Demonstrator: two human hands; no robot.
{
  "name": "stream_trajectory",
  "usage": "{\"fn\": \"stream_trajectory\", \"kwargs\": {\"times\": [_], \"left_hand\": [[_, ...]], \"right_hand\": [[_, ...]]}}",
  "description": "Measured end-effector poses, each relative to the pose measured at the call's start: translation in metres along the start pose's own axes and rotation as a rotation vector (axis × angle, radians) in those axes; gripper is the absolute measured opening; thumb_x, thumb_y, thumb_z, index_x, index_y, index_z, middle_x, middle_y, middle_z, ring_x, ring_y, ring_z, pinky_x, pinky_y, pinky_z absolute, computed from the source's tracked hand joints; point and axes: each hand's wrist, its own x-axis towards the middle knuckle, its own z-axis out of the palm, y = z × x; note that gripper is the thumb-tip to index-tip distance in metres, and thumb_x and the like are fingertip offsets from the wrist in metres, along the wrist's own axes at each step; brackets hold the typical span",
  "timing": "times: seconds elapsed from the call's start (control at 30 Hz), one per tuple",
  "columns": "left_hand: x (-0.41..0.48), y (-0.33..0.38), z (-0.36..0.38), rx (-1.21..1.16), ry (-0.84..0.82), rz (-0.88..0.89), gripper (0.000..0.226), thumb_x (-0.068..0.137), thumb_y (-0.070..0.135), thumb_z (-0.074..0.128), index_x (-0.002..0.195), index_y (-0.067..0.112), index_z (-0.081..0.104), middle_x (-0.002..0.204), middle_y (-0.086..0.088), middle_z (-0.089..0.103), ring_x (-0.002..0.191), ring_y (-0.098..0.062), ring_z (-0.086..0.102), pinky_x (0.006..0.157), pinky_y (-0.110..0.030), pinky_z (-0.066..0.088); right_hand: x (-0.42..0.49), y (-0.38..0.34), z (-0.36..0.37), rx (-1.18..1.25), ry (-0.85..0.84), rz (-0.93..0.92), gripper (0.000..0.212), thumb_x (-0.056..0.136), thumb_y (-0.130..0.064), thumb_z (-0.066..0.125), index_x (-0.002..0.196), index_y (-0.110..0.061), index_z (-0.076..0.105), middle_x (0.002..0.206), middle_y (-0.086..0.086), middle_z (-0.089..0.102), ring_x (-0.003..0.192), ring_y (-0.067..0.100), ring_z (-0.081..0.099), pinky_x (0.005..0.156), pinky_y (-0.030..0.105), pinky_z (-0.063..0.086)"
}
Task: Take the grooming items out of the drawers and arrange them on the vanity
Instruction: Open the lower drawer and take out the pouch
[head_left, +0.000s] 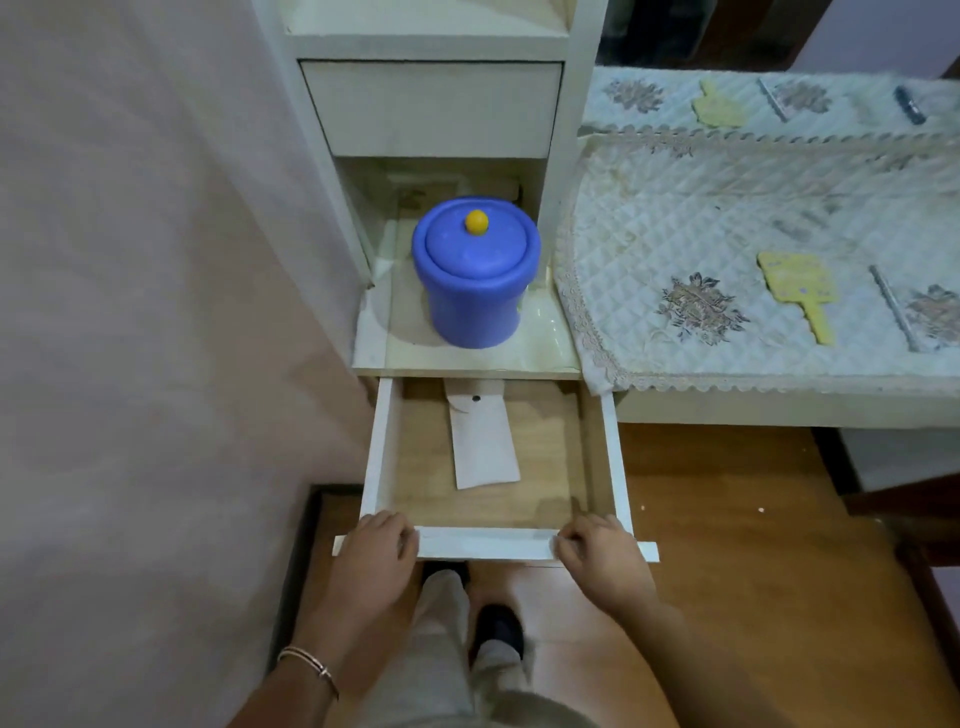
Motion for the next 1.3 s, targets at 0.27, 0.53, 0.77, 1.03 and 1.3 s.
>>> {"fn": "stream_trajectory", "kwargs": {"times": [0.27, 0.53, 0.77, 1.03, 1.3], "left_hand": [[-0.023, -0.001, 0.003, -0.028, 0.008, -0.033, 0.021, 0.093, 0.026, 0.042, 0.075, 0.018, 0.05, 0.079, 0.004, 0.051, 0.089, -0.021, 0.053, 0.076, -0.034, 0.044], [-0.007, -0.006, -0.01, -0.011, -0.081, -0.029, 0.015, 0.091, 0.027, 0.042, 0.08, 0.023, 0.051, 0.078, 0.005, 0.065, 0.074, -0.015, 0.059, 0.066, -0.032, 0.048], [0.04, -0.008, -0.031, -0.117, -0.022, -0.006, 0.019, 0.094, 0.025, 0.042, 0.08, 0.016, 0.052, 0.07, 0.002, 0.056, 0.063, -0.013, 0.052, 0.062, -0.035, 0.047], [0.085, -0.033, -0.029, -0.158, -0.035, -0.175, 0.063, 0.084, 0.037, 0.05, 0.139, 0.019, 0.027, 0.136, -0.007, 0.045, 0.117, -0.024, 0.049, 0.099, -0.041, 0.045], [0.088, -0.028, -0.025, -0.331, -0.144, -0.294, 0.056, 0.089, 0.018, 0.052, 0.139, 0.008, 0.028, 0.139, -0.01, 0.04, 0.122, -0.023, 0.043, 0.097, -0.024, 0.033]], "right_hand": [[-0.021, 0.0, 0.007, 0.038, -0.045, 0.006, 0.021, 0.088, -0.031, 0.049, 0.074, -0.023, 0.062, 0.082, -0.008, 0.062, 0.089, 0.018, 0.05, 0.075, 0.029, 0.037], [-0.004, -0.01, 0.004, -0.075, -0.089, 0.107, 0.038, 0.089, -0.033, 0.046, 0.054, -0.021, 0.039, 0.059, -0.004, 0.047, 0.068, 0.015, 0.045, 0.063, 0.029, 0.037], [0.05, -0.038, 0.014, 0.134, -0.216, 0.272, 0.017, 0.089, -0.031, 0.05, 0.087, -0.019, 0.062, 0.083, -0.002, 0.062, 0.079, 0.016, 0.062, 0.077, 0.032, 0.055], [0.122, -0.076, 0.04, 0.21, -0.147, 0.426, 0.056, 0.081, -0.027, 0.064, 0.129, -0.011, 0.039, 0.128, 0.013, 0.049, 0.117, 0.03, 0.047, 0.098, 0.039, 0.043], [0.147, -0.085, 0.059, 0.228, -0.086, 0.645, 0.072, 0.069, -0.037, 0.075, 0.124, -0.008, 0.04, 0.124, 0.013, 0.05, 0.115, 0.032, 0.046, 0.094, 0.045, 0.044]]}}
